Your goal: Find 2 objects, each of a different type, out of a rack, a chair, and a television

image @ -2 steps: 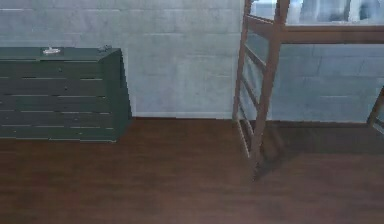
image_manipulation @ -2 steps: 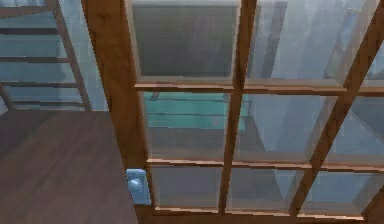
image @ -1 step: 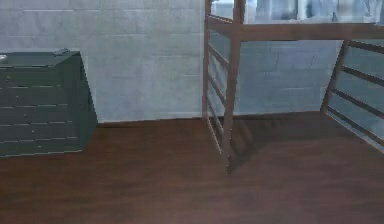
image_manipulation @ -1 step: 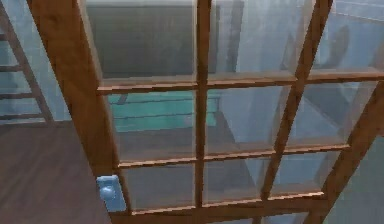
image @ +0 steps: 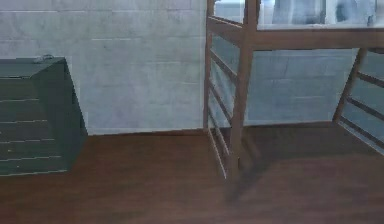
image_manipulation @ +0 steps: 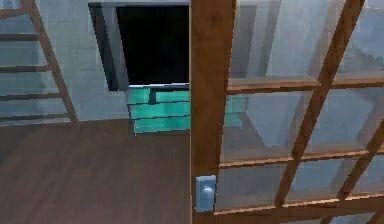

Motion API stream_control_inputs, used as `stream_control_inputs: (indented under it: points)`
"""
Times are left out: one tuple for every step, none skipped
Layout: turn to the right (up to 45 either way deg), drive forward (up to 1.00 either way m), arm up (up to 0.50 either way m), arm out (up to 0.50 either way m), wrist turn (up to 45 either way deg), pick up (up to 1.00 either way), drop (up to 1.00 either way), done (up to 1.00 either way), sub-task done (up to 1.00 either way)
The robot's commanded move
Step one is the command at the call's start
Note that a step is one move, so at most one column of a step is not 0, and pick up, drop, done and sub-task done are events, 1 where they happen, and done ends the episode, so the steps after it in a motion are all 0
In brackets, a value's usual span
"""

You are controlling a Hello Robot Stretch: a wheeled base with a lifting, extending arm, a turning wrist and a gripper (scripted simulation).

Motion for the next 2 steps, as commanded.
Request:
stream_control_inputs:
  points:
    - [30.0,0.00,0.00,0.00,0.0,0.00,0.00,0.00,0.00]
    - [0.0,0.50,0.00,0.00,0.0,0.00,0.00,0.00,0.00]
